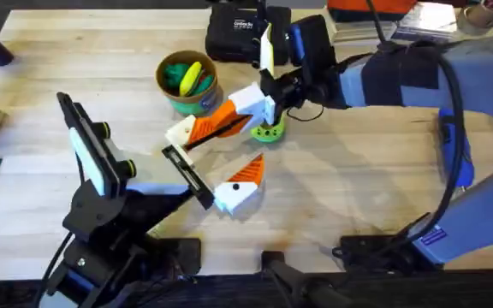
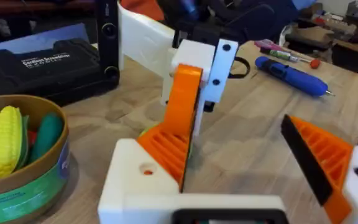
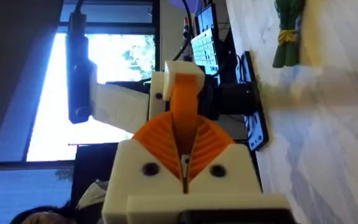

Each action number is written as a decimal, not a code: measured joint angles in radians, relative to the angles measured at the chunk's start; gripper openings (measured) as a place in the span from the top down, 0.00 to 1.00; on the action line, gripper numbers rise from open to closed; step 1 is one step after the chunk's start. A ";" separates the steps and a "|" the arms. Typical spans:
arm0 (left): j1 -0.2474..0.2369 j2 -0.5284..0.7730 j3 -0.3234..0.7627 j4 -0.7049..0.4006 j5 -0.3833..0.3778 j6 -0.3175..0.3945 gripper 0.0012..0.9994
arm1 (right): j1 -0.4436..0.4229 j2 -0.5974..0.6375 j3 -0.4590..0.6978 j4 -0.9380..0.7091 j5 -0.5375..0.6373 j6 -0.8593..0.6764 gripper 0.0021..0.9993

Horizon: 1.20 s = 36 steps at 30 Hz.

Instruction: Pick up the gripper from the table and insert it into the empty holder that is missing its gripper. Then pick up a screw, insert it into the mounting hole, and use the screwdriver to tighten it. Finally, clean up the table by picking up the vegetable and placing it into the bucket.

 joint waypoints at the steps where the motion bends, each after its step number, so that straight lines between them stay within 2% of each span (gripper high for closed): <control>1: 0.000 0.000 0.000 0.000 0.000 0.000 0.01 | 0.000 0.000 0.000 0.000 0.000 0.000 0.99; 12: 0.006 0.000 0.000 -0.001 -0.029 0.000 0.01 | 0.013 0.054 0.072 -0.003 0.006 0.024 0.99; 36: 0.017 0.003 0.000 -0.008 -0.101 -0.052 0.01 | 0.054 0.057 0.106 0.007 0.172 0.105 0.99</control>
